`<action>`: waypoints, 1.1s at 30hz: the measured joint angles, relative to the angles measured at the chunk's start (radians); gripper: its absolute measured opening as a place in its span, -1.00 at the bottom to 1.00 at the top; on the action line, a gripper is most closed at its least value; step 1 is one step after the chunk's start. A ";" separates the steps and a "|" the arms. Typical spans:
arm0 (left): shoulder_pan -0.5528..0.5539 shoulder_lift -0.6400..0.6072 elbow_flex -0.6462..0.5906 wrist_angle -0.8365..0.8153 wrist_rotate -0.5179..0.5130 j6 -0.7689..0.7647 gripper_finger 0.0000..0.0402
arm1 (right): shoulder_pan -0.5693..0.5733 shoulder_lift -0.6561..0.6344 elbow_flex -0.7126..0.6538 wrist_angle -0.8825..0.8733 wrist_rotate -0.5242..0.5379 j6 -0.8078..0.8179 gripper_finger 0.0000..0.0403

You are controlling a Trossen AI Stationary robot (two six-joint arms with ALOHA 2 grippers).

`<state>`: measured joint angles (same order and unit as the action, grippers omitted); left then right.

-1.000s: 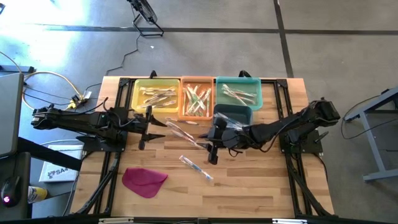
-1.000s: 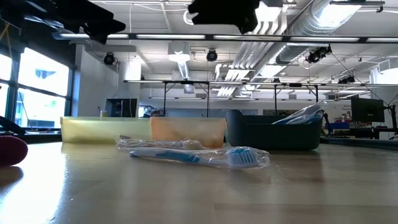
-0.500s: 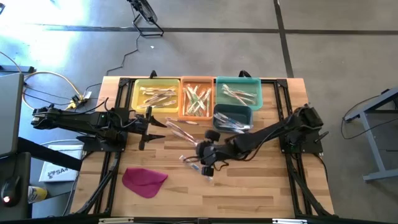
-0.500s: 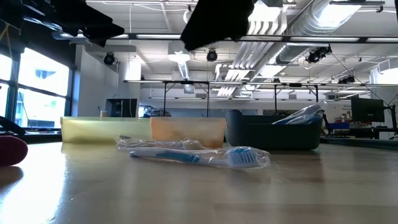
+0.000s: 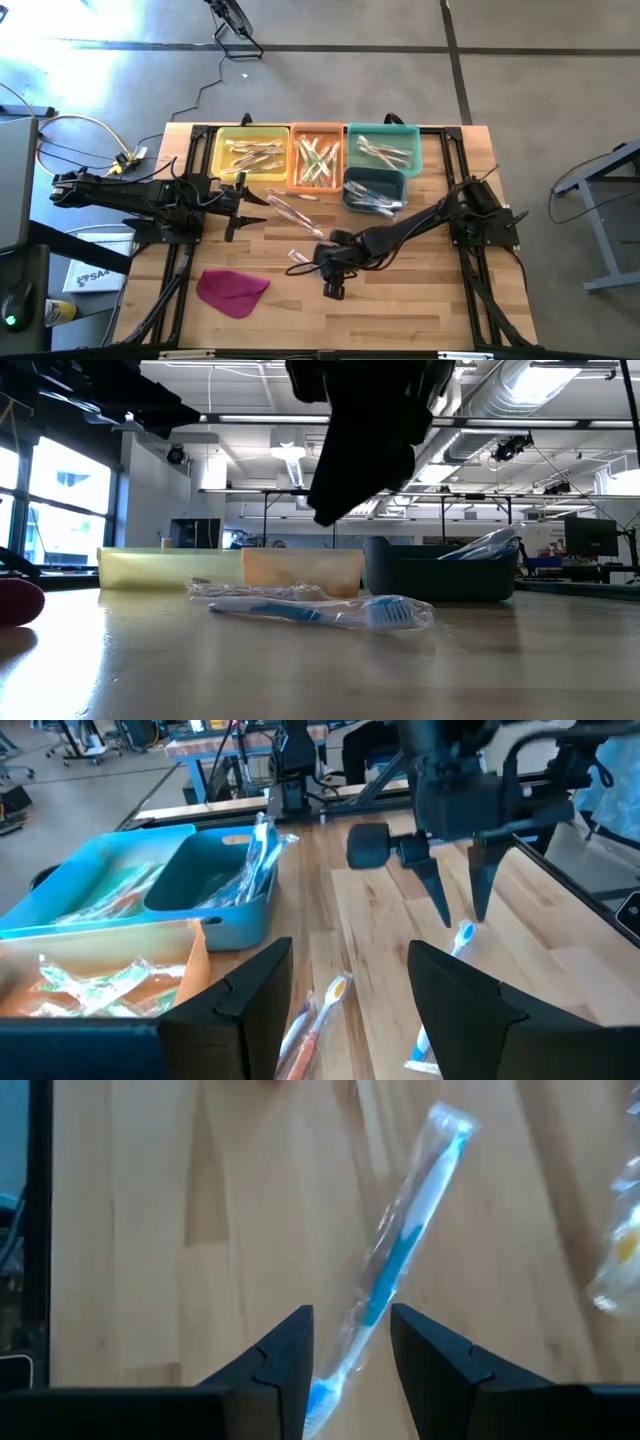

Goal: Pick & Place Toothbrushes
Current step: Put the blue toothbrush into the dark blue bin

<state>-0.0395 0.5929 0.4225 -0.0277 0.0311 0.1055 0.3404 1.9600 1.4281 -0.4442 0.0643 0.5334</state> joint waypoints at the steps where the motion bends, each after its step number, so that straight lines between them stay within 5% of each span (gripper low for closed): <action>1: 0.000 0.000 0.000 -0.001 0.000 0.000 -0.04 | 0.001 0.012 0.000 0.004 -0.007 0.005 -0.36; 33: 0.000 0.000 -0.001 -0.019 0.003 0.002 -0.04 | -0.025 0.144 -0.001 0.055 0.057 0.094 -0.36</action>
<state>-0.0395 0.5930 0.4213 -0.0471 0.0341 0.1073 0.3159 2.1040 1.4273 -0.3892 0.1211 0.6270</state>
